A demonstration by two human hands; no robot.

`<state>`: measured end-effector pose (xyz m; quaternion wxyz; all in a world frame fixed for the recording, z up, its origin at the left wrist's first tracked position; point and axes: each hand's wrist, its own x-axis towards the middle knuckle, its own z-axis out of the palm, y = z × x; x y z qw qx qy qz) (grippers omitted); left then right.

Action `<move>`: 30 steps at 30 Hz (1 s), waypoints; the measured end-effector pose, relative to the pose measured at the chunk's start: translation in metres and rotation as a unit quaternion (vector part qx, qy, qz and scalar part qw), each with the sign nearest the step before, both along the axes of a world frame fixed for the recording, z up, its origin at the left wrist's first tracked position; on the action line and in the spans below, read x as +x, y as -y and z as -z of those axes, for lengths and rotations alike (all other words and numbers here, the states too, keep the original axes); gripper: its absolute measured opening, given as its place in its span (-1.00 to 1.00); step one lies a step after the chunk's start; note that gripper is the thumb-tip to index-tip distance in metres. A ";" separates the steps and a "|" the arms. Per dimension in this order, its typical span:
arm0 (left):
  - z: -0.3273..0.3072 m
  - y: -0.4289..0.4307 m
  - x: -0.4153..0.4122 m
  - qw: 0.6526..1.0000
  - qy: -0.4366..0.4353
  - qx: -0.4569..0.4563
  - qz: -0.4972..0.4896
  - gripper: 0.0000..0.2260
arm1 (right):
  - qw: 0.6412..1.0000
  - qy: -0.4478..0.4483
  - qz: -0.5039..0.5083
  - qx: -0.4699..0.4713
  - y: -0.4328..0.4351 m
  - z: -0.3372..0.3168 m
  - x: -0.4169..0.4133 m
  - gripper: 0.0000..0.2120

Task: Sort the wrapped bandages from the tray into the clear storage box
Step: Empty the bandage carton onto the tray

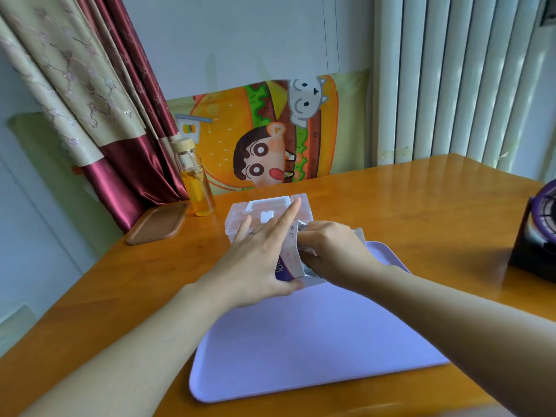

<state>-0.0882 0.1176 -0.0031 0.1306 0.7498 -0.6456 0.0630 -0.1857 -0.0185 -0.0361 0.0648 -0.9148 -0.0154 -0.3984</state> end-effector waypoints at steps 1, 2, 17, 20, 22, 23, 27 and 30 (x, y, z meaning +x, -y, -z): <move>0.002 0.001 0.002 1.000 0.001 0.007 -0.004 0.05 | 1.000 -0.008 0.007 0.011 0.001 0.003 0.001 -0.79; 0.004 0.001 0.004 1.000 0.007 0.015 -0.008 0.06 | 0.999 -0.020 0.015 0.024 0.001 0.006 0.001 -0.80; 0.029 -0.010 0.047 0.972 0.165 0.111 -0.127 0.08 | 0.929 -0.107 0.092 0.342 0.027 0.053 -0.023 -0.76; 0.032 -0.011 0.052 0.963 0.215 0.092 -0.135 0.08 | 0.925 -0.143 0.116 0.331 0.029 0.060 -0.029 -0.73; 0.035 -0.013 0.056 0.960 0.241 0.060 -0.133 0.09 | 0.926 -0.184 0.120 0.308 0.028 0.059 -0.035 -0.69; 0.036 -0.013 0.058 0.956 0.262 0.033 -0.127 0.11 | 0.927 -0.204 0.117 0.292 0.027 0.058 -0.038 -0.65; 0.035 -0.011 0.067 0.932 0.334 -0.045 -0.132 0.18 | 0.926 -0.234 0.123 0.268 0.031 0.051 -0.045 -0.50; 0.030 -0.009 0.067 0.925 0.346 -0.088 -0.130 0.12 | 0.933 -0.217 0.120 0.260 0.030 0.041 -0.046 -0.55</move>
